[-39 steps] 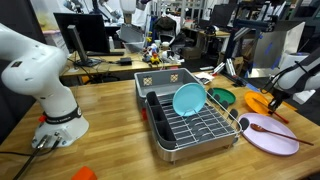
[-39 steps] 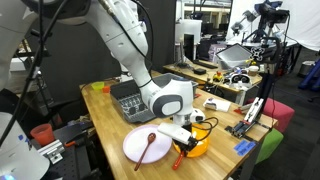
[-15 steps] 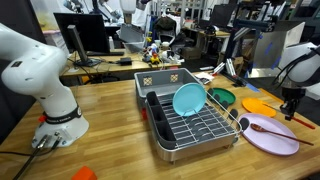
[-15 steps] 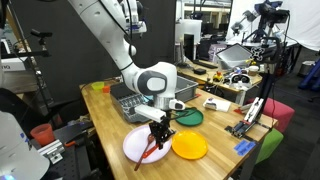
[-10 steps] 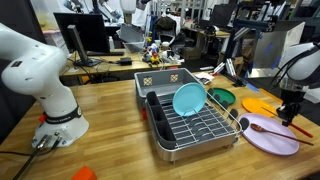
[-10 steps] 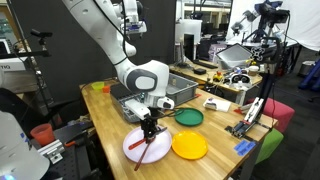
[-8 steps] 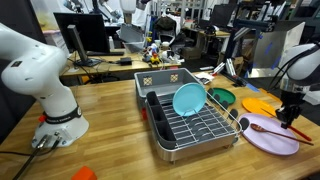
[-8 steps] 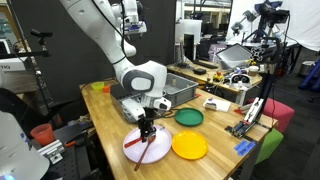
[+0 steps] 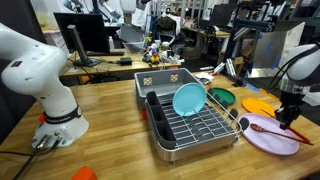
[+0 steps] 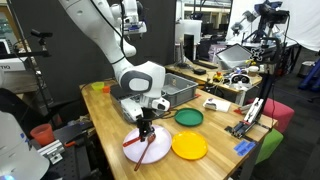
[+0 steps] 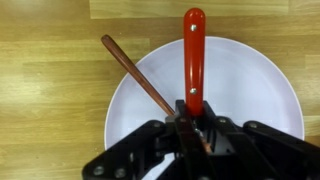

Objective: Remove the butter knife from the yellow plate and put it on the white plate

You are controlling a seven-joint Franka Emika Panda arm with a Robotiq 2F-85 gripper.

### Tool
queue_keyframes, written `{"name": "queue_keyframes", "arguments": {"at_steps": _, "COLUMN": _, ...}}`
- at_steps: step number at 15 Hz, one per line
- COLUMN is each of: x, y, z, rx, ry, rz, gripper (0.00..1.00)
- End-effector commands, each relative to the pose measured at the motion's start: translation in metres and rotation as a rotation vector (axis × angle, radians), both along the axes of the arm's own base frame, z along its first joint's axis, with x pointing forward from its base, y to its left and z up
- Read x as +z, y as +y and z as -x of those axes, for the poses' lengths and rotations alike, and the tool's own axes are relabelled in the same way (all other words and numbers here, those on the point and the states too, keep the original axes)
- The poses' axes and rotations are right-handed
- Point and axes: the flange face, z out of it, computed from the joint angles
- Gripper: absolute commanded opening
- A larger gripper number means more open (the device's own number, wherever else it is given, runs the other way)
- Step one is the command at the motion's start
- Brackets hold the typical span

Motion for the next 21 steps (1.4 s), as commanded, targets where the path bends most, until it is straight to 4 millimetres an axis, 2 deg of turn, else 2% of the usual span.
{"name": "queue_keyframes", "arguments": {"at_steps": 1, "x": -0.004, "y": 0.010, "z": 0.009, "rx": 0.066, "ry": 0.014, "rz": 0.005, "gripper": 0.04}}
{"name": "queue_keyframes", "arguments": {"at_steps": 6, "x": -0.021, "y": 0.046, "z": 0.038, "rx": 0.134, "ry": 0.056, "rz": -0.033, "gripper": 0.04}}
{"name": "queue_keyframes", "arguments": {"at_steps": 9, "x": -0.027, "y": 0.062, "z": 0.046, "rx": 0.158, "ry": 0.070, "rz": -0.047, "gripper": 0.04}}
{"name": "queue_keyframes", "arguments": {"at_steps": 14, "x": -0.033, "y": 0.074, "z": 0.042, "rx": 0.223, "ry": 0.114, "rz": -0.033, "gripper": 0.04}}
{"name": "queue_keyframes", "arguments": {"at_steps": 21, "x": -0.059, "y": 0.083, "z": 0.026, "rx": 0.254, "ry": 0.187, "rz": -0.023, "gripper": 0.04}}
